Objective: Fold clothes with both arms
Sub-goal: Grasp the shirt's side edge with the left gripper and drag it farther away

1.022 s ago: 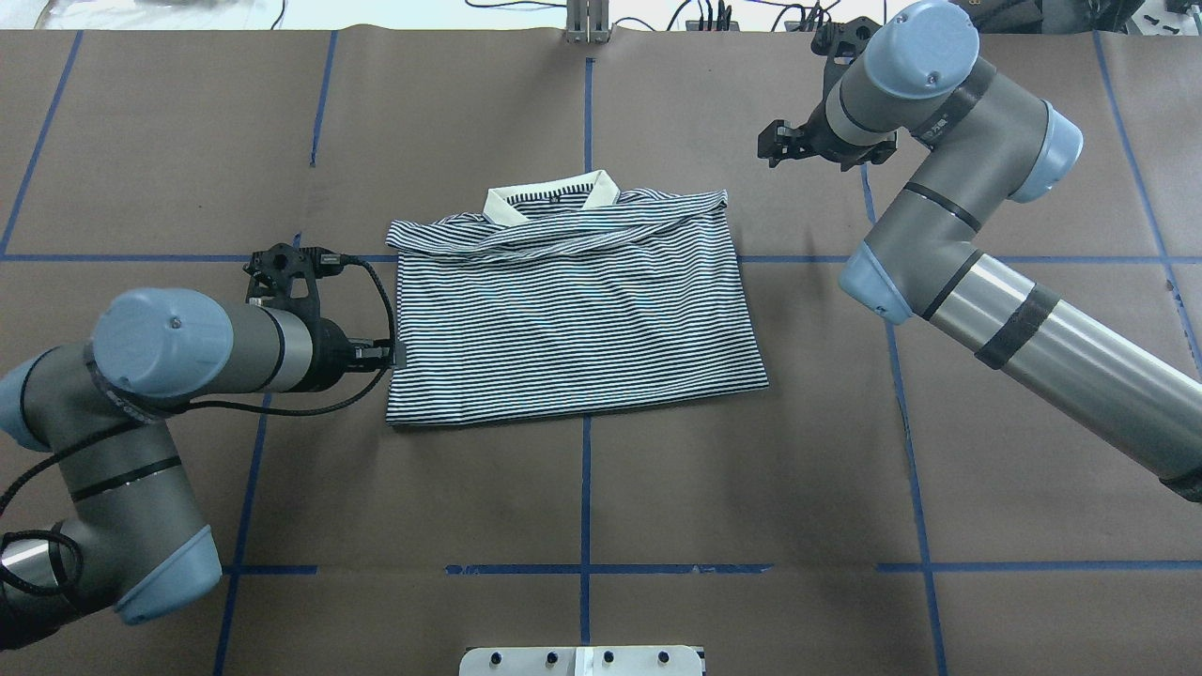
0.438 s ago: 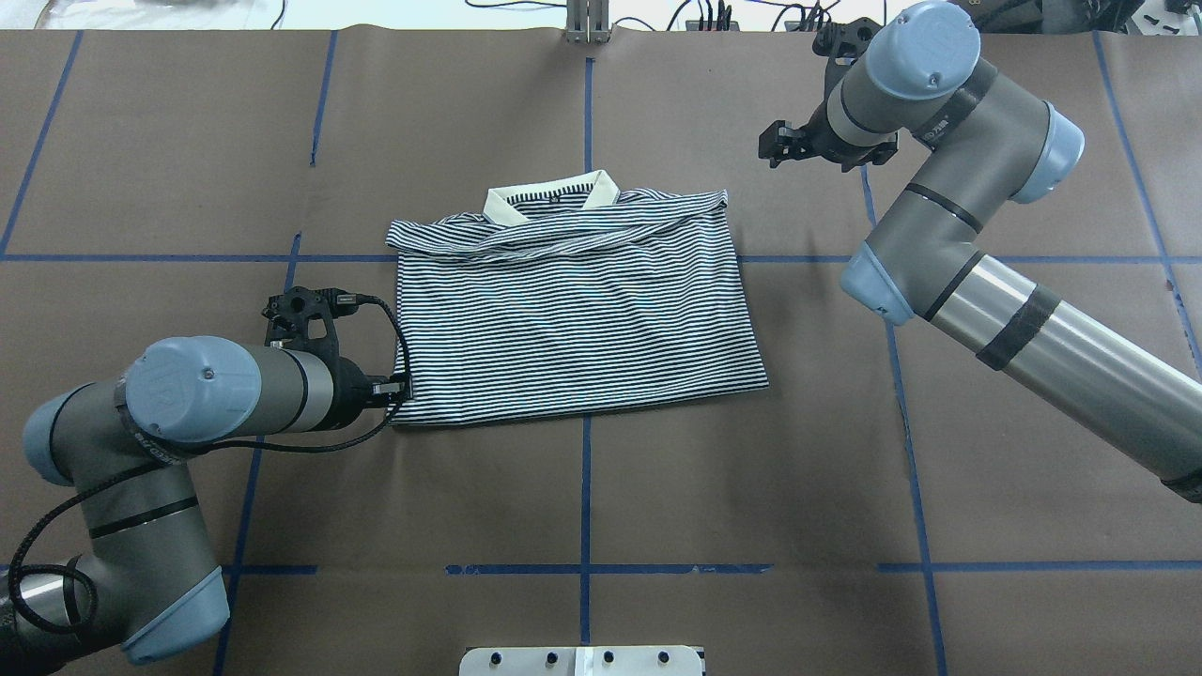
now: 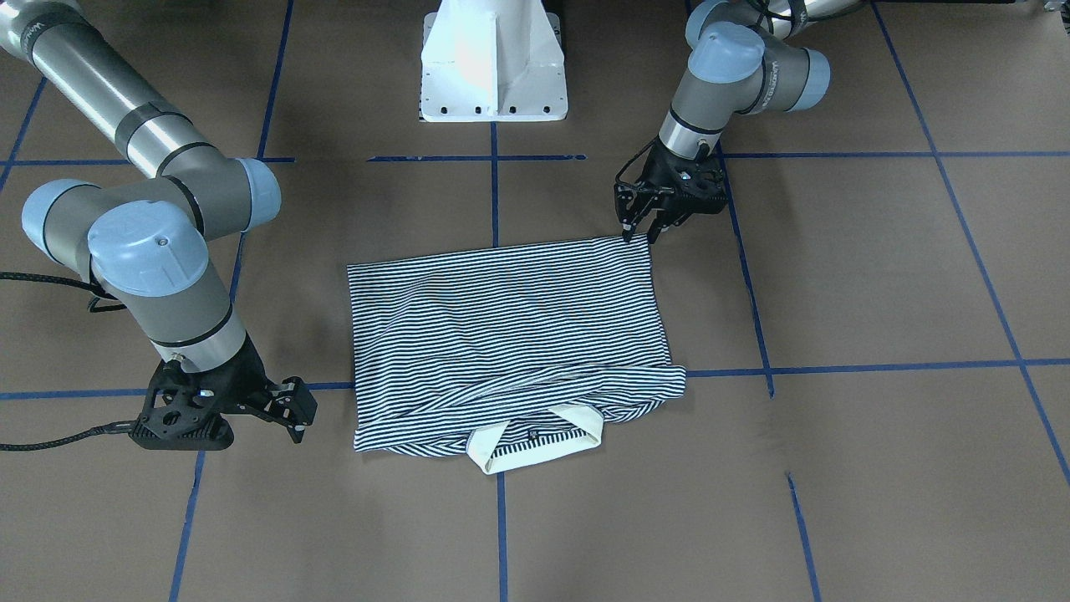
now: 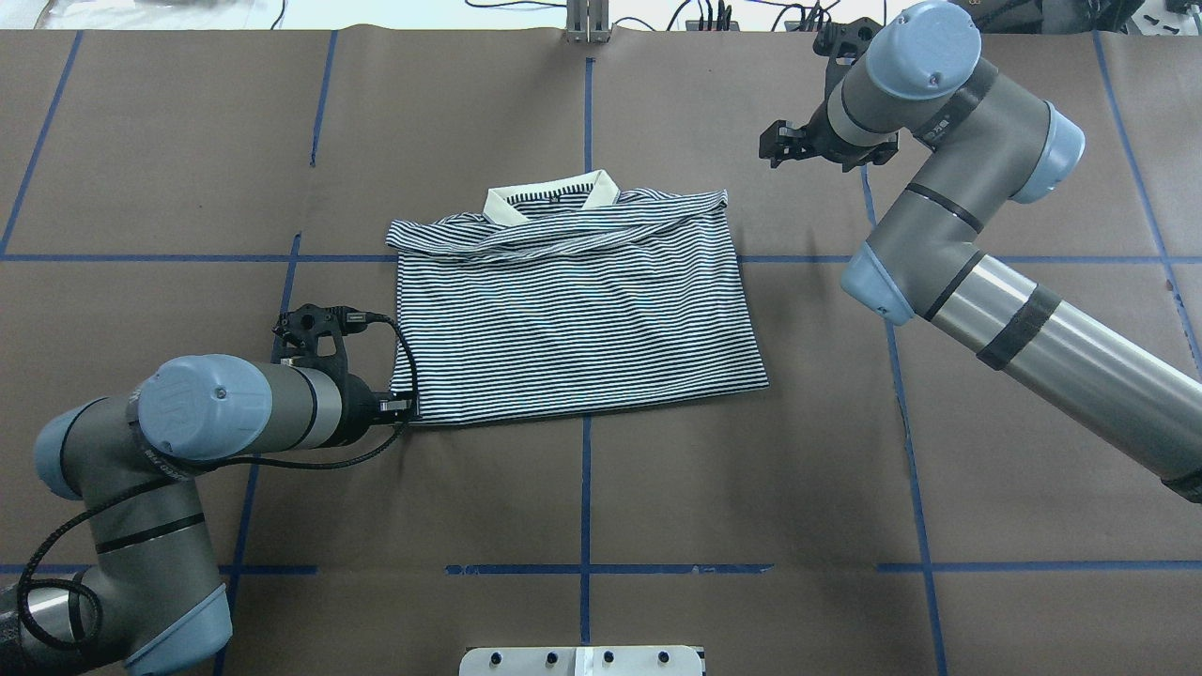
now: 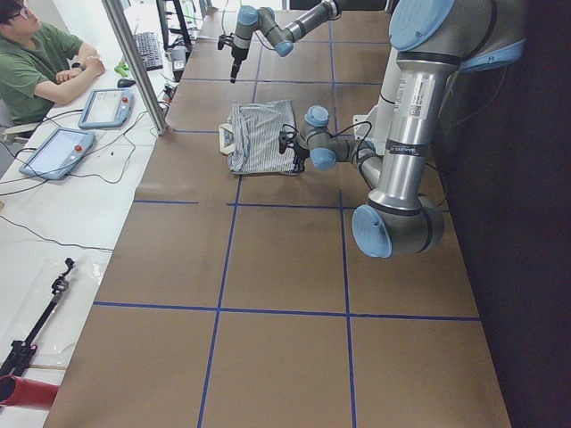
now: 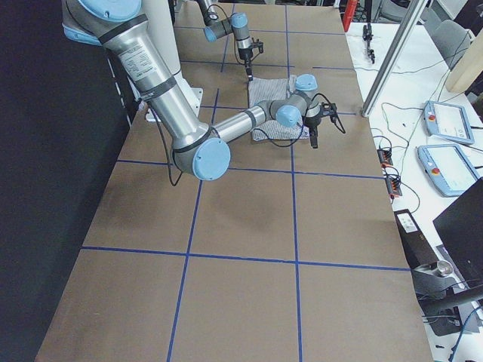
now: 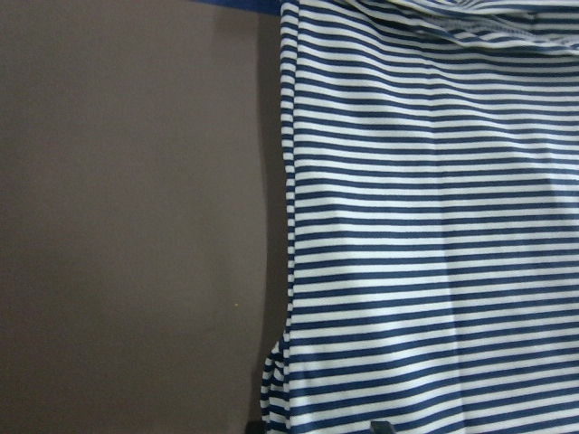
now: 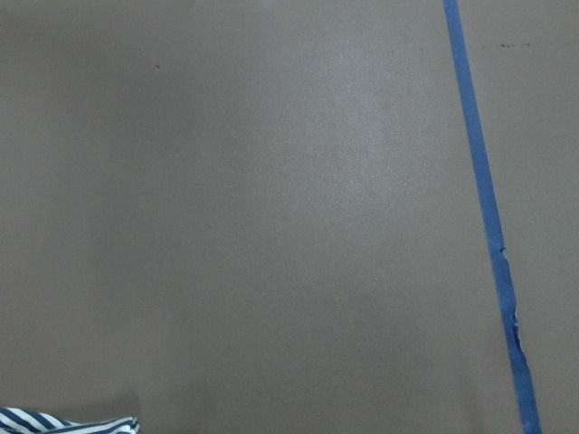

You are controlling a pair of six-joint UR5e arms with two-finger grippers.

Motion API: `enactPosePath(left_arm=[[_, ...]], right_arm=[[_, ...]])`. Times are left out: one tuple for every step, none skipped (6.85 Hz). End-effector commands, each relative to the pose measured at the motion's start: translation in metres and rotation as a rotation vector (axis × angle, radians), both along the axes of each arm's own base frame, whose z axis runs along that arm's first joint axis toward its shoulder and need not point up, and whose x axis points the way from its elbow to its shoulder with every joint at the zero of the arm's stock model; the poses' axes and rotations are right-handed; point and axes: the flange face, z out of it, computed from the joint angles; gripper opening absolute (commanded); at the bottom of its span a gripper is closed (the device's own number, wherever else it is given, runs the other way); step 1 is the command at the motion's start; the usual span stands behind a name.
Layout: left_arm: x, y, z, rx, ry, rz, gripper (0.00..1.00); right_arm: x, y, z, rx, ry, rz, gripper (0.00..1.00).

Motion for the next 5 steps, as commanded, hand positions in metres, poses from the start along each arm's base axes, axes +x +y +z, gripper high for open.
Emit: enactPosePath(left_arm=[[0.0024, 0.0016, 0.0035, 0.000, -0.009, 0.000, 0.46], [0.0033, 0.0012, 0.0057, -0.002, -0.013, 0.000, 0.41], [0.0036, 0.0010, 0.0083, -0.003, -0.019, 0.001, 0.30], [0.0045, 0.0006, 0.0089, -0.003, -0.021, 0.001, 0.12], [0.0033, 0.0010, 0.0125, -0.002, -0.027, 0.002, 0.00]], right_arm=[[0.0001, 0.0000, 0.0000, 0.000, 0.000, 0.000, 1.00], [0.0001, 0.0000, 0.0000, 0.000, 0.000, 0.000, 1.00], [0.0001, 0.0000, 0.0000, 0.000, 0.000, 0.000, 1.00], [0.0001, 0.0000, 0.0000, 0.000, 0.000, 0.000, 1.00], [-0.0009, 0.0006, 0.0000, 0.000, 0.000, -0.001, 1.00]])
